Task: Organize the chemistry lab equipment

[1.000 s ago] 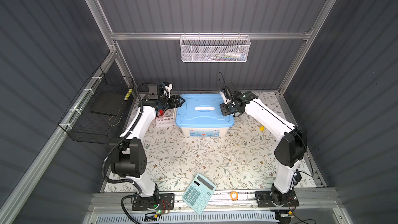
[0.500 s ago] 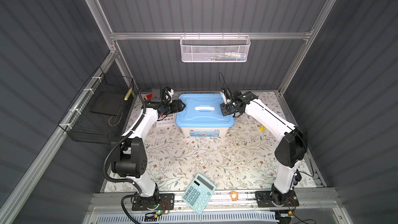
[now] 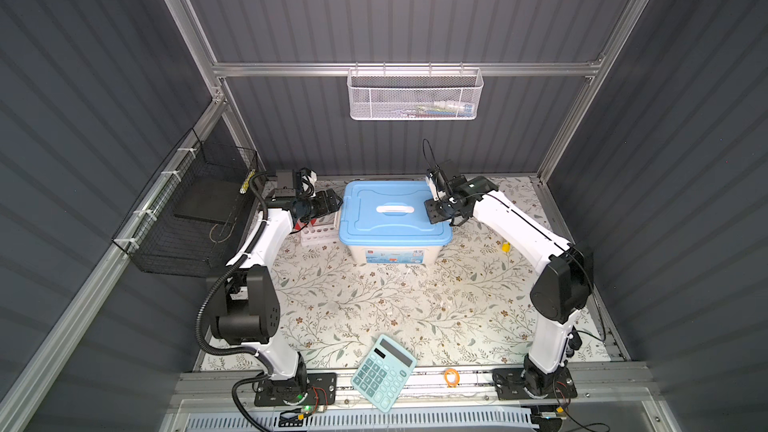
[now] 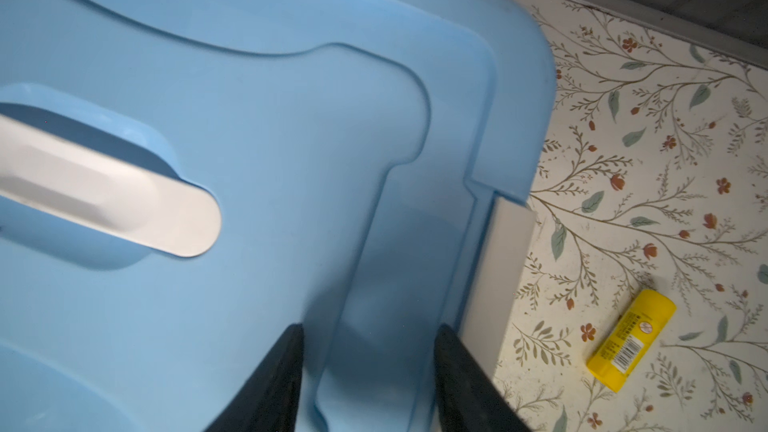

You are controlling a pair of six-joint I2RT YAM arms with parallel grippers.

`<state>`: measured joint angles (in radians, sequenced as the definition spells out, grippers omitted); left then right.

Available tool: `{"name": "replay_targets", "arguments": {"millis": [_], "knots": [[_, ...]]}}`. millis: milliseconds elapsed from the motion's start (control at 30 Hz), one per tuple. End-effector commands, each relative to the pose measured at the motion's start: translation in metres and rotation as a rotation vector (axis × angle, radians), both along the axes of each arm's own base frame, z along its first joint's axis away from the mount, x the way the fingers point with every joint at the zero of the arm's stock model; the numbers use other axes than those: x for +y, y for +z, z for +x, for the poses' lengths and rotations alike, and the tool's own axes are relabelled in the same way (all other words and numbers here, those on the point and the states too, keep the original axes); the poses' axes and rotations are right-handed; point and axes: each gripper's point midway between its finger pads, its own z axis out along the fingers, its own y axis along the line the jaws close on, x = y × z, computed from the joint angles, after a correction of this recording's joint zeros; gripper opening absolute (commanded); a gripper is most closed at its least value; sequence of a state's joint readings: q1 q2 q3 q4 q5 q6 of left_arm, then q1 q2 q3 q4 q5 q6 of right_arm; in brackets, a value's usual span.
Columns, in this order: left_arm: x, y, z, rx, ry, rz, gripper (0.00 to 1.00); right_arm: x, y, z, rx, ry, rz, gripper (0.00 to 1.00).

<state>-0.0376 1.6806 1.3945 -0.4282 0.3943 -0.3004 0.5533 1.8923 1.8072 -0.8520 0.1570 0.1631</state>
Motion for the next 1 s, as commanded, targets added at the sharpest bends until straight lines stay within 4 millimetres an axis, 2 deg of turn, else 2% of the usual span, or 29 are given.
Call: {"name": "replay_targets", "arguments": {"millis": [0,233,367,533,800,967], "knots": [[-0.021,-0.005,-0.004,0.027,-0.094,-0.102,0.88,-0.036,-0.041,-0.023,0.161,-0.033,-0.148,0.53],[-0.017,-0.022,-0.005,0.073,-0.098,-0.121,0.90,-0.035,-0.039,-0.022,0.159,-0.029,-0.142,0.53],[-0.018,-0.022,-0.005,0.072,-0.109,-0.167,0.90,-0.035,-0.038,-0.022,0.155,-0.028,-0.142,0.53],[-0.032,-0.017,-0.006,0.066,-0.180,-0.267,0.90,-0.034,-0.038,-0.021,0.156,-0.029,-0.140,0.53],[-0.033,-0.032,-0.009,0.100,-0.198,-0.278,0.90,-0.033,-0.035,-0.020,0.152,-0.028,-0.135,0.53],[-0.035,-0.034,-0.010,0.106,-0.208,-0.285,0.90,-0.033,-0.034,-0.019,0.149,-0.029,-0.135,0.53]]}}
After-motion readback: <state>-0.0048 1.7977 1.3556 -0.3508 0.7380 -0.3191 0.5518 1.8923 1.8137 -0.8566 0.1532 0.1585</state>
